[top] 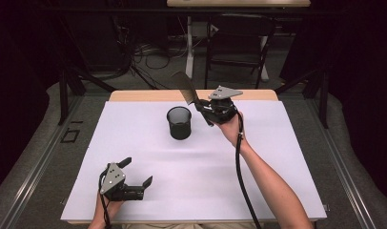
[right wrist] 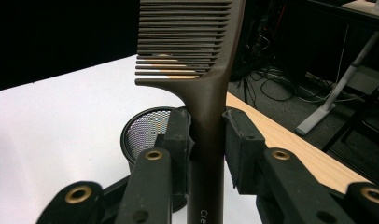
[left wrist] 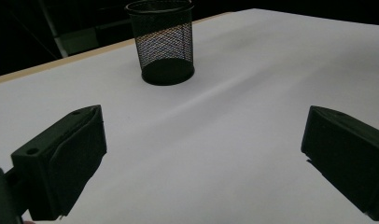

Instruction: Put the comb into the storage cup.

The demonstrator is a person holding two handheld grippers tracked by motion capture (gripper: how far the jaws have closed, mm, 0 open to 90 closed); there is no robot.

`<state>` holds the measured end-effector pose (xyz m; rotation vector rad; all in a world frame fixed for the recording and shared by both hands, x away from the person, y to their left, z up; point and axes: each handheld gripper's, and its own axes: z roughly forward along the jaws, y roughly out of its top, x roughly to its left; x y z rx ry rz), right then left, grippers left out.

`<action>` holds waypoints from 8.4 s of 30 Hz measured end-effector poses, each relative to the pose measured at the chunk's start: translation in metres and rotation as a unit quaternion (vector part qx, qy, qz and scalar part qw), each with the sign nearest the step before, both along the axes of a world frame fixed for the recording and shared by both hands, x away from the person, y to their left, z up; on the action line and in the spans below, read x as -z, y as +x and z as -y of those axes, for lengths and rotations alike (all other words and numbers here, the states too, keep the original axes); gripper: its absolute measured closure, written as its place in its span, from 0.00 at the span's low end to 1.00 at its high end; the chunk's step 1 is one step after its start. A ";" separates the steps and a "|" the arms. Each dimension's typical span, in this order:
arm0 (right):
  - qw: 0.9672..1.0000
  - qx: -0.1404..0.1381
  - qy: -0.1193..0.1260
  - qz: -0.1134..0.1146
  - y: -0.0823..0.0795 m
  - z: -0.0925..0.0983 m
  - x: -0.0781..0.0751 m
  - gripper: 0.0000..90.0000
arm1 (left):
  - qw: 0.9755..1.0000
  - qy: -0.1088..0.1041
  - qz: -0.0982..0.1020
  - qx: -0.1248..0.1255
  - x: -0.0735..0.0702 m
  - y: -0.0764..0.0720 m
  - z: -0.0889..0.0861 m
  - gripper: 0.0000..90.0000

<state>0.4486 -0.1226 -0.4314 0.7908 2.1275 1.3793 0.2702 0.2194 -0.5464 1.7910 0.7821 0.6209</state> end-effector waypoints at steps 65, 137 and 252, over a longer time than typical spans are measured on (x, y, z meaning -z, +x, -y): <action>0.995 0.010 0.076 0.066 0.014 -0.027 -0.004 0.81 | 1.000 -0.002 0.000 0.002 0.000 0.000 0.001 0.00; 0.994 0.001 0.083 0.074 0.029 -0.069 -0.001 0.81 | 1.000 -0.002 0.000 0.003 0.000 0.000 0.001 0.00; 0.999 0.001 0.034 0.005 0.047 -0.085 0.054 0.80 | 1.000 -0.004 0.002 0.002 -0.001 -0.002 0.000 0.00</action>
